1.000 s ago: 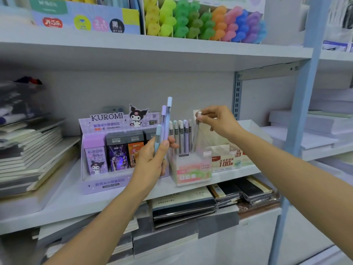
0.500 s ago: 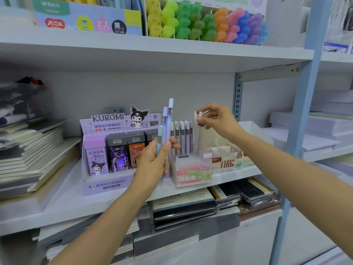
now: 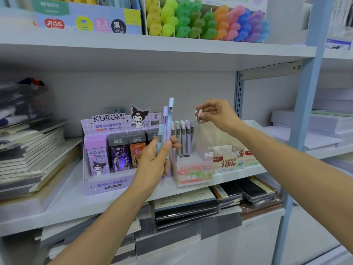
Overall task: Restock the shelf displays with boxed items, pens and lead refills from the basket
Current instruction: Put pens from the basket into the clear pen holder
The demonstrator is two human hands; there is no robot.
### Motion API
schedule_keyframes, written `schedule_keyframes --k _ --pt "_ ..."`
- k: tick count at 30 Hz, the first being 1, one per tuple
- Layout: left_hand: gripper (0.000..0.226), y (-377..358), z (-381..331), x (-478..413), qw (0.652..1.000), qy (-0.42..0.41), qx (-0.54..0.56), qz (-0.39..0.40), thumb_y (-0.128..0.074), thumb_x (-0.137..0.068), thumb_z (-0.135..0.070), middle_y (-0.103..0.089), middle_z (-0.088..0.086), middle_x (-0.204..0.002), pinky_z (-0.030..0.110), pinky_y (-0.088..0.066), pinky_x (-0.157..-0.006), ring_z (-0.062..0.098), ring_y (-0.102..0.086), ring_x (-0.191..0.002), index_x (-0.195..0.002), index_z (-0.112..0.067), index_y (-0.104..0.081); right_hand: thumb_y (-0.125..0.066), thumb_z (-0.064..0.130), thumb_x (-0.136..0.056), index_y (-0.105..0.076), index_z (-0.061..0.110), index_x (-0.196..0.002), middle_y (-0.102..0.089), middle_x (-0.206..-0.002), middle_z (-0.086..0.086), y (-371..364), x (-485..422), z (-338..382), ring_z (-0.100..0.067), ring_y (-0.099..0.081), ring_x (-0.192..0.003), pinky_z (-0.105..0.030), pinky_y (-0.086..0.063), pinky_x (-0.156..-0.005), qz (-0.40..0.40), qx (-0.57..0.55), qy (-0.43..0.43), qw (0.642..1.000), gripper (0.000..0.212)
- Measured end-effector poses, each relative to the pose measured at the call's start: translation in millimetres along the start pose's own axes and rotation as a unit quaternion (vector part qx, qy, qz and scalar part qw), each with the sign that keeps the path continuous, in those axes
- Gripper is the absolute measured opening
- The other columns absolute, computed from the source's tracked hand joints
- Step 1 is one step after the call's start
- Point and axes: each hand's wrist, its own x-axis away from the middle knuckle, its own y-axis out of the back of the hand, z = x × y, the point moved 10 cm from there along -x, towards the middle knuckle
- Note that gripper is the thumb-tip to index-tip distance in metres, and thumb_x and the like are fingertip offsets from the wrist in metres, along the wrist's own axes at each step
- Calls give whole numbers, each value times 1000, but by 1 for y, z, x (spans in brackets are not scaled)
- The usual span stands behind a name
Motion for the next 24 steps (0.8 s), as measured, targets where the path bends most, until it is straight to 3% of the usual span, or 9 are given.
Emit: schedule_keyframes --k 3,10,15,21,24 --pt "23 -1 1 0 1000 4 4 1 -41 -103 -24 -72 -2 -104 21 -41 -44 9 -38 -40 -110 -17 -62 -63 -2 -89 -66 -2 -110 -70 -95 -14 -7 0 1 -19 -69 -84 -21 -58 -74 30 24 4 999 21" --pt "24 -1 2 0 1000 7 -1 3 -41 -103 -26 -72 -4 -105 20 -40 -44 9 -39 -40 -111 -18 -62 -62 -2 -91 -65 -3 -110 -72 -99 -18 -7 -3 0 -25 -70 -92 -31 -57 -85 73 29 2 997 19" --pt "23 1 1 0 1000 5 -7 5 -41 -103 -25 -72 -3 -106 21 -41 -45 11 -39 -41 -110 -18 -62 -62 -1 -91 -66 2 -105 -73 -96 -13 -6 -2 3 -17 -71 -88 -22 -56 -79 99 42 14 994 15" --pt "24 0 1 0 1000 5 -9 3 -41 -103 -24 -71 -3 -105 22 -41 -44 12 -39 -41 -111 -16 -61 -61 0 -91 -66 2 -107 -73 -97 -13 -16 4 1 -20 -71 -92 -28 -56 -85 80 48 24 995 17" --pt "23 -1 0 1 1000 7 -5 2 -41 -103 -23 -71 -3 -105 21 -40 -44 10 -39 -41 -111 -15 -61 -64 4 -90 -65 8 -109 -74 -95 -8 -18 3 2 -14 -70 -93 -22 -54 -85 58 45 32 997 19"
